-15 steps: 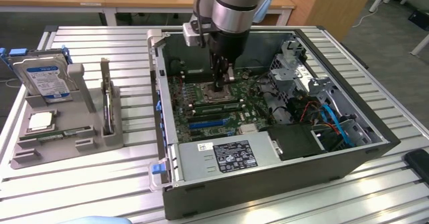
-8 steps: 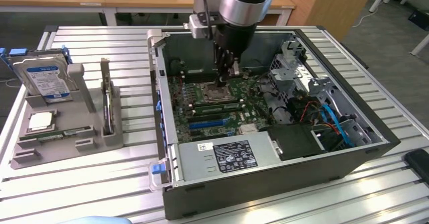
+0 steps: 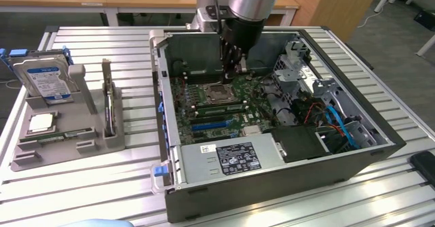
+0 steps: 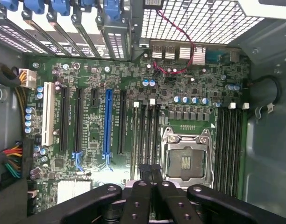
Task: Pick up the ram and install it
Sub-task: 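Press down the ram until it locks into place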
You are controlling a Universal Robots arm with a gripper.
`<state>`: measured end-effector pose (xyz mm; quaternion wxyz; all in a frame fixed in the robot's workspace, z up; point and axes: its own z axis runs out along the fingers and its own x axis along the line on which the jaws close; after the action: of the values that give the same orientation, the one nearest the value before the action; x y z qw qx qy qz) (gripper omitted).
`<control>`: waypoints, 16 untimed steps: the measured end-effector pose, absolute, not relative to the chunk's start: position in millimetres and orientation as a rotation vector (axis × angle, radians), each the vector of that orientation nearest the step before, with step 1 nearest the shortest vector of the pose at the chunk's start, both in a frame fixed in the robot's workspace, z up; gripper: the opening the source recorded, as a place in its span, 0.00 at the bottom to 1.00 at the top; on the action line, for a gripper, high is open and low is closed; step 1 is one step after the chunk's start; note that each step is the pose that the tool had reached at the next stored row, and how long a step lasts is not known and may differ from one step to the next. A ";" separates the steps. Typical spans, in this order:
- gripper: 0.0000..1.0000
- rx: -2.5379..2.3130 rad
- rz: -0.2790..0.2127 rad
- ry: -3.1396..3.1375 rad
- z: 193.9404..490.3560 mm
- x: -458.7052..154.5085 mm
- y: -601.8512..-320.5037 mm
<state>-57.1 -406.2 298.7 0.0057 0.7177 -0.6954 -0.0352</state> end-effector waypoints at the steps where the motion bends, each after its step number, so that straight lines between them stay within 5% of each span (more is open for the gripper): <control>1: 0.10 2.247 -0.110 -2.177 298.8 -57.1 -406.2; 16: 0.10 2.246 -0.110 -2.177 298.8 -57.1 -406.2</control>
<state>-57.1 -406.2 298.8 0.0058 0.7175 -0.6956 -0.0352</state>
